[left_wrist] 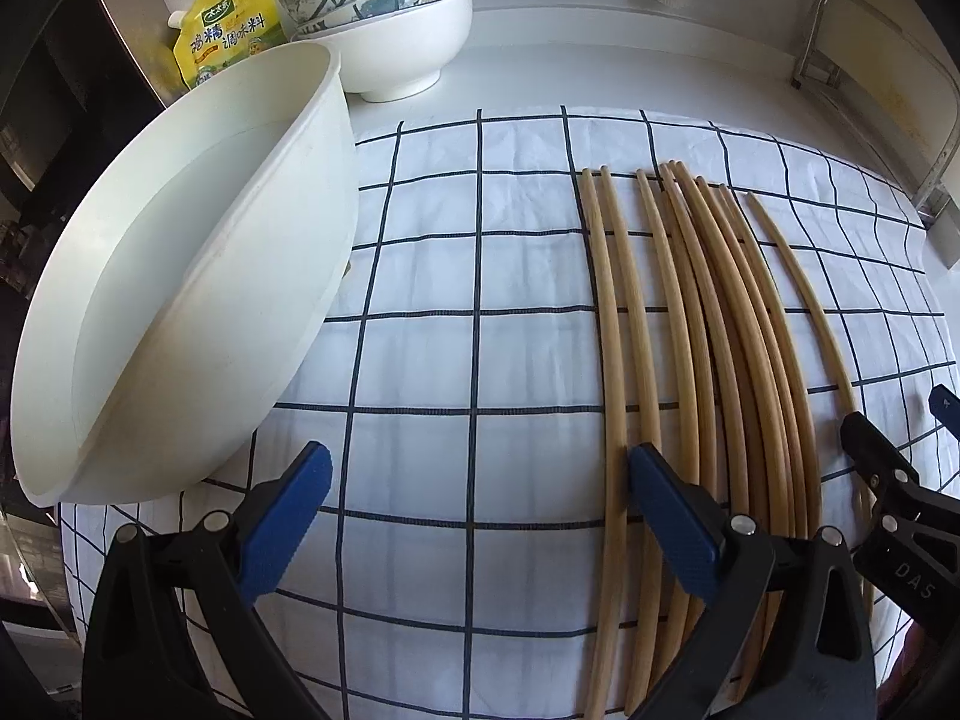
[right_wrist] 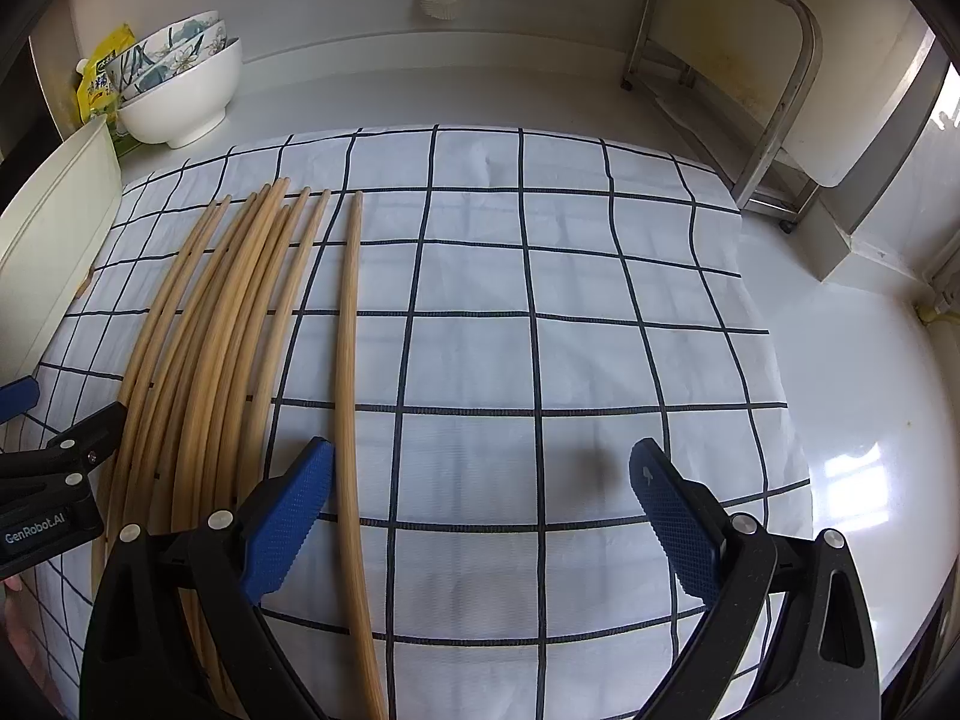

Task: Organize utensils
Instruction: 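Lower the left tool onto one wooden chopstick and close it while the right tool grasps another, then lift the held chopsticks and carry both tools over the white basin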

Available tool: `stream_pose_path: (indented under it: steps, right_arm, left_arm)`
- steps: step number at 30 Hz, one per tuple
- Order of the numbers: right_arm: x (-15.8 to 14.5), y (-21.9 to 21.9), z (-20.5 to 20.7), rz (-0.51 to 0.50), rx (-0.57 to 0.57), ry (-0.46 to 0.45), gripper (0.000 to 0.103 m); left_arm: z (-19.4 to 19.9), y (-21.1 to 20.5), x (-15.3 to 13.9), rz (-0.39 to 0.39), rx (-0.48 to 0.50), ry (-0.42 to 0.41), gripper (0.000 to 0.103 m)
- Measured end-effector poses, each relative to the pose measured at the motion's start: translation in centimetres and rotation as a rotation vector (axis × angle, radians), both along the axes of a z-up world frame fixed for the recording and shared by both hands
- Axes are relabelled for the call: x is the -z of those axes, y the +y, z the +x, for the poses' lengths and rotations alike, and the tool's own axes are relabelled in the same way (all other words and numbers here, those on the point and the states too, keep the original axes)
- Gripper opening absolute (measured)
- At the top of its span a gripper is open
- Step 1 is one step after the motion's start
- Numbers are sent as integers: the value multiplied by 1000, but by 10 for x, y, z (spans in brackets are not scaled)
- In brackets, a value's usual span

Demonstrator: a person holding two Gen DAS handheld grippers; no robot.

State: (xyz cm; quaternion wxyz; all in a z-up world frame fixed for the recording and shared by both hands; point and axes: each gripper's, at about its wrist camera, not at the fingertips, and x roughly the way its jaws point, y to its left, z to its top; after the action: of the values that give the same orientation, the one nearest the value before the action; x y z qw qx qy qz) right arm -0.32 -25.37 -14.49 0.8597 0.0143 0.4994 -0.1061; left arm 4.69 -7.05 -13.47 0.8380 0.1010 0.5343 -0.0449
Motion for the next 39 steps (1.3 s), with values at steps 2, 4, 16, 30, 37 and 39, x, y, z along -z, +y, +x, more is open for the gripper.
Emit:
stream_pose_path:
  steps: [2,4,16,30,37,39]
  right_arm:
    - [0,0,0,-5,-3,-3,94]
    - [-1,1,-1,-11,-5,-9,94]
    - [-6,26,0,-19,-142,-42,38]
    - [-21,11,-6,196,-99,-30,6]
    - [-62,22,-10,234,-94,-77,6]
    - [-76,32,-7,240,-108,-96,6]
  left_arm:
    - [0,2,0,2,-3,-3,97]
    - [0,3,0,-1,-8,-2,97]
    - [-6,-17,-10,-90,97,27,28]
    - [-10,-7,-30,-183,129,68,7]
    - [-16,4,-67,-210,158,24,7]
    - [-11,12,-80,-222,150,2,7]
